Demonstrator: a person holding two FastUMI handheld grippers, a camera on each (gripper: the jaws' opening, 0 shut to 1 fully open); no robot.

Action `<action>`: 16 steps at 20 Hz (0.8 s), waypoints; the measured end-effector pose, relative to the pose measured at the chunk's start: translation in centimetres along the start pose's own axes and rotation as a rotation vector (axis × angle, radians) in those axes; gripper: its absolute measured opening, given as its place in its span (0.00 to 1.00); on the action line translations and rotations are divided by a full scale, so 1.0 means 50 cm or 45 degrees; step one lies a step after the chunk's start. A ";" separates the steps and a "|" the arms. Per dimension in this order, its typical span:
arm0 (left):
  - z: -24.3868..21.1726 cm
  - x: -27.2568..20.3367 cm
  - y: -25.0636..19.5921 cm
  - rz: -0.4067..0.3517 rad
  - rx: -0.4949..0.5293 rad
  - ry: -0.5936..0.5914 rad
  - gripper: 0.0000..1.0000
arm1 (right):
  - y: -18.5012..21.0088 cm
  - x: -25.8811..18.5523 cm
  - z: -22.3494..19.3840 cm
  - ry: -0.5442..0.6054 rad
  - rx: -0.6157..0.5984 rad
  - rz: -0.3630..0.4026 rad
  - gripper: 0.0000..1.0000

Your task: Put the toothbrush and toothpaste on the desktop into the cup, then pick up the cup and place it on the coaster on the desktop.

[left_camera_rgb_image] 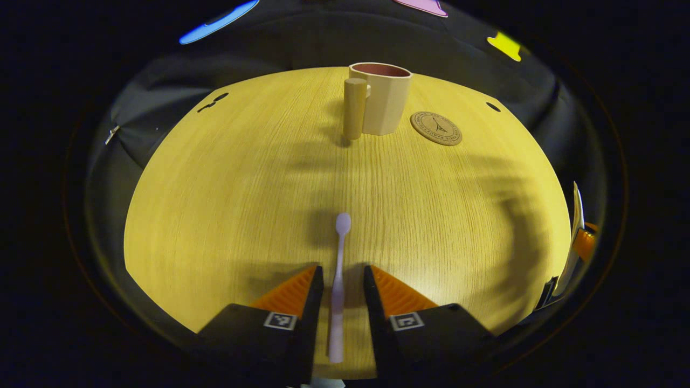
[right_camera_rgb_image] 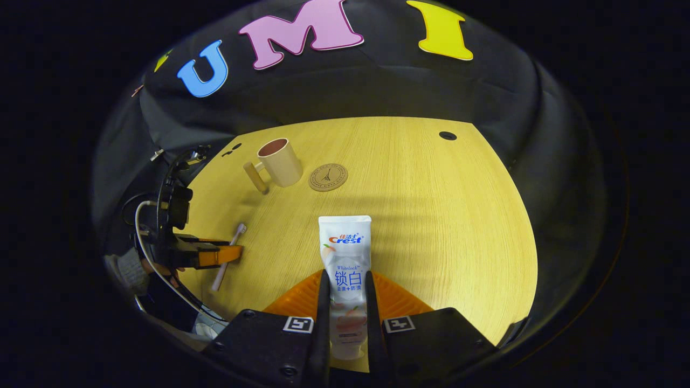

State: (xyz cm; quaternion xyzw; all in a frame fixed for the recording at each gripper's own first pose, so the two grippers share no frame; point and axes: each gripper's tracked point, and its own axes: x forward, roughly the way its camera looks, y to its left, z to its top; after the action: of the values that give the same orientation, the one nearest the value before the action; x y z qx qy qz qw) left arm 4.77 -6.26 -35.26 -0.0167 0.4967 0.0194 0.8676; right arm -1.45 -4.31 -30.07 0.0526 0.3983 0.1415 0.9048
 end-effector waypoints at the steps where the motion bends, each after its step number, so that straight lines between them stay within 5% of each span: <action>1: 0.004 -0.004 0.003 0.012 0.000 -0.005 0.33 | -0.001 0.000 0.001 -0.002 0.004 0.000 0.32; 3: 0.008 -0.002 0.001 0.015 0.008 -0.022 0.13 | 0.001 -0.001 0.008 -0.013 0.016 0.000 0.33; 5: 0.013 -0.002 0.000 0.008 0.024 -0.045 0.08 | 0.002 0.001 0.015 -0.023 0.031 0.001 0.33; 13: 0.072 -0.077 -0.005 -0.227 -0.136 -0.243 0.06 | 0.053 0.009 0.077 -0.110 0.037 0.028 0.27; 16: 0.112 -0.133 0.001 -0.288 -0.148 -0.343 0.06 | 0.094 0.009 0.121 -0.170 0.030 0.069 0.32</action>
State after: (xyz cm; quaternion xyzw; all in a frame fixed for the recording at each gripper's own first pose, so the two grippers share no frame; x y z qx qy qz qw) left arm 6.22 -6.07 -26.72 -0.1199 0.3692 -0.0477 0.9204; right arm 2.30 0.43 -25.31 0.0834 0.3373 0.1575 0.9244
